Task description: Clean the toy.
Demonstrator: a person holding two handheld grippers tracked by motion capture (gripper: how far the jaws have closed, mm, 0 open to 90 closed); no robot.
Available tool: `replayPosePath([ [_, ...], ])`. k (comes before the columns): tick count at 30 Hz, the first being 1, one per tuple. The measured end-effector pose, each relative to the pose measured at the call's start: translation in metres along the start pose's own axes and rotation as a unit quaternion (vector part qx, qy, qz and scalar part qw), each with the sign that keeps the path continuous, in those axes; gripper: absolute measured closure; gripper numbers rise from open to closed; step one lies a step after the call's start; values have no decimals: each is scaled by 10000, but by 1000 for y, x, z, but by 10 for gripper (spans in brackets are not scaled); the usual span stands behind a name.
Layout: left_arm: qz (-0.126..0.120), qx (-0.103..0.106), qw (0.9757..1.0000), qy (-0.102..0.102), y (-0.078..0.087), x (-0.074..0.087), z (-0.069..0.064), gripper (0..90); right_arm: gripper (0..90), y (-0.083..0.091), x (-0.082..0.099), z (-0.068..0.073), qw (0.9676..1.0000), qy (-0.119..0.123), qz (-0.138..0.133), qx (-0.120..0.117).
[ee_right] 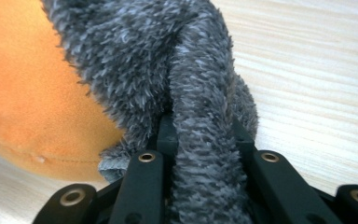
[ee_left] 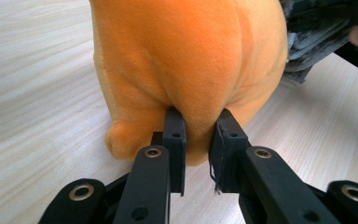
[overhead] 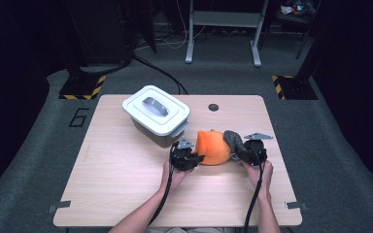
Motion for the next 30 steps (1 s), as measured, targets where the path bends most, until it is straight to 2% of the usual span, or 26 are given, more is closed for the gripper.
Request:
replayPosePath([
  [2,2,17,10000,28,1,0,0,779,732,6,-3,0,10000,22,-81,-9],
  [5,-22,-15,10000,-34,1,0,0,778,732,20,-12,5,9995,64,-294,-53],
  [9,-24,-44,9999,-88,1,-1,-2,778,732,38,-26,24,9978,357,-543,-140],
  [12,-11,-44,9999,-98,1,-1,-3,778,731,46,-35,45,9957,614,-656,-215],
  [16,-25,-19,9999,-112,1,-2,-4,778,730,45,-42,70,9928,911,-676,-376],
  [19,0,-21,9999,-108,1,-2,-3,778,729,34,-40,79,9920,1066,-568,-369],
  [20,14,-29,9999,-107,1,-1,-2,778,729,31,-40,80,9914,1126,-580,-333],
  [23,-1,-29,9999,-101,0,-1,-2,778,731,29,-38,79,9925,1050,-550,-313],
  [26,-28,-15,10000,-54,0,-2,-3,778,731,29,-38,75,9919,1130,-525,-263],
  [30,-36,-15,10000,-44,0,-2,-2,779,731,29,-36,67,9936,992,-503,-203],
])
Point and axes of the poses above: each handheld gripper's, and its own axes: y roughly backward along the jaws, x roughly out of its underside, z roughly to its left, the point moved 8 cm from there along -y, roughly forward along the jaws, and after that the axes turned 7 degrees about x, right-handed, at the moved point
